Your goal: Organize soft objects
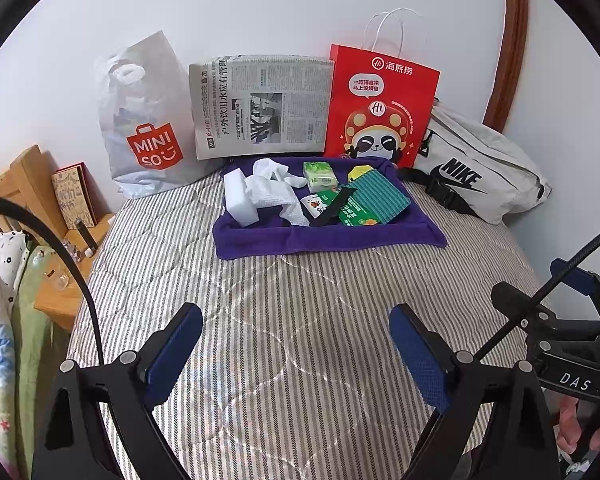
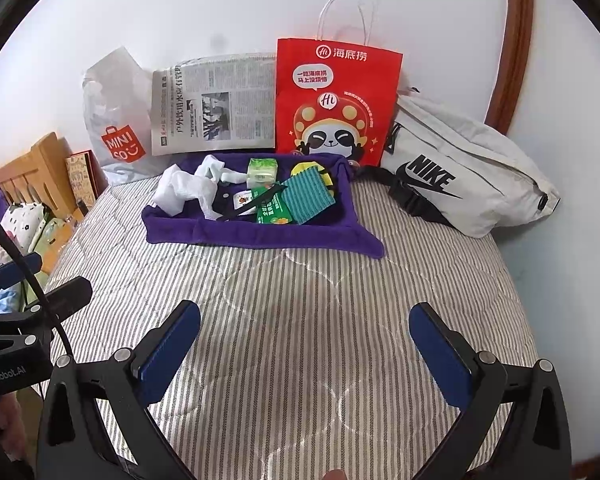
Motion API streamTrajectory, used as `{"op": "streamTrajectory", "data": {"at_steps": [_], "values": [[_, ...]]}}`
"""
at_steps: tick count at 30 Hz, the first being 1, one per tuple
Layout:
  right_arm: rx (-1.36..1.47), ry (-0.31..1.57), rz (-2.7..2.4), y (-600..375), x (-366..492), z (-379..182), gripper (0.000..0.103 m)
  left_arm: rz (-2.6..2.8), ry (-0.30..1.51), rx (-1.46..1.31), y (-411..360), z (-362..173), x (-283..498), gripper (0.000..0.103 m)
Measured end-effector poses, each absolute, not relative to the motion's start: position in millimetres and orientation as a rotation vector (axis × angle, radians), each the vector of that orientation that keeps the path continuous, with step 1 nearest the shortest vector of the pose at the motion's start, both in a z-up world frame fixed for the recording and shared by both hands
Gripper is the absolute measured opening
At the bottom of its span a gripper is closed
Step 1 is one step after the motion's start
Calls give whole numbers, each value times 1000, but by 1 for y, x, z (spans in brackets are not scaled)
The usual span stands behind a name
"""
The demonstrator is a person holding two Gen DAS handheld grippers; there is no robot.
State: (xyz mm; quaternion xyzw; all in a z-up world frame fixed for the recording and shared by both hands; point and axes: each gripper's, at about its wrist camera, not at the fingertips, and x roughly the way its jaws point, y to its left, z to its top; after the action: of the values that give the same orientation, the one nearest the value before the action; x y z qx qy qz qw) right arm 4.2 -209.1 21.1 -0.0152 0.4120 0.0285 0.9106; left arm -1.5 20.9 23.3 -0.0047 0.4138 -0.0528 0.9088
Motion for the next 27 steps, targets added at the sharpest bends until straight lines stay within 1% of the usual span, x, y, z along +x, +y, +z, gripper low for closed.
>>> {"op": "streamTrajectory", "data": {"at_steps": [27], "values": [[-26, 851, 48, -213, 5, 22, 103, -116, 853, 1, 18, 24, -4, 95]]}}
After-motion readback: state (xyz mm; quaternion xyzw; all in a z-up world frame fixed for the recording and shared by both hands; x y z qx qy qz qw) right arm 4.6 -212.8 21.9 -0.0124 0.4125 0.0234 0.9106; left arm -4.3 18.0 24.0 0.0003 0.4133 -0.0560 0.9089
